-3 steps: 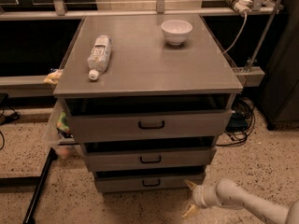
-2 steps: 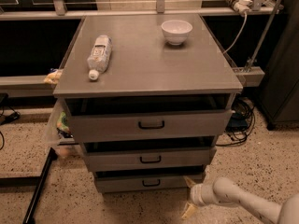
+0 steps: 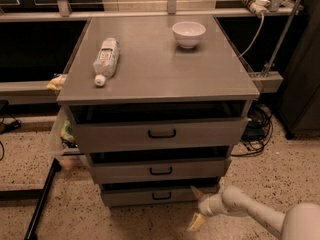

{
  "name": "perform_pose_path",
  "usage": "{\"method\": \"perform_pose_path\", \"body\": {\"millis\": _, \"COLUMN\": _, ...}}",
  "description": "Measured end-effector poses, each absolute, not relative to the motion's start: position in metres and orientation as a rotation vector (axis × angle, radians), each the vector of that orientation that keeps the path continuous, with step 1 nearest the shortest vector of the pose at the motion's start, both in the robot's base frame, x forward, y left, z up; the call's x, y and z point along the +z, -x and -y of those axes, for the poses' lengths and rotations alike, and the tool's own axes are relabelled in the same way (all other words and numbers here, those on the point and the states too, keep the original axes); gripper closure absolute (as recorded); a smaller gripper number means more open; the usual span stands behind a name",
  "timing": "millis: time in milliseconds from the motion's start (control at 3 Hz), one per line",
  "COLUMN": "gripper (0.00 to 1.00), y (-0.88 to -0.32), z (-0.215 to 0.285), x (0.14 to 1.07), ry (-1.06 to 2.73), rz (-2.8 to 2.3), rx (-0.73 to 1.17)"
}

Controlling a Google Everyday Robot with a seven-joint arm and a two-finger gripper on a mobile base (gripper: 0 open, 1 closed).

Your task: Open bottom drawer

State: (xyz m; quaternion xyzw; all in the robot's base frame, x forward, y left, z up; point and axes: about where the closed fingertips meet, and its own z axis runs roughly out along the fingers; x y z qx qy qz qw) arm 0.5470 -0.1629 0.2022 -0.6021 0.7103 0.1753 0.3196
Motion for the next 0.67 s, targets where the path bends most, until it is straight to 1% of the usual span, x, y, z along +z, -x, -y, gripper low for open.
{"method": "perform_pose_path", "body": {"millis": 667, "gripper": 0.00, "y": -0.571, "z": 0.151, "x": 0.198, "ry": 1.631, "rz": -1.817, "rx": 0.417}}
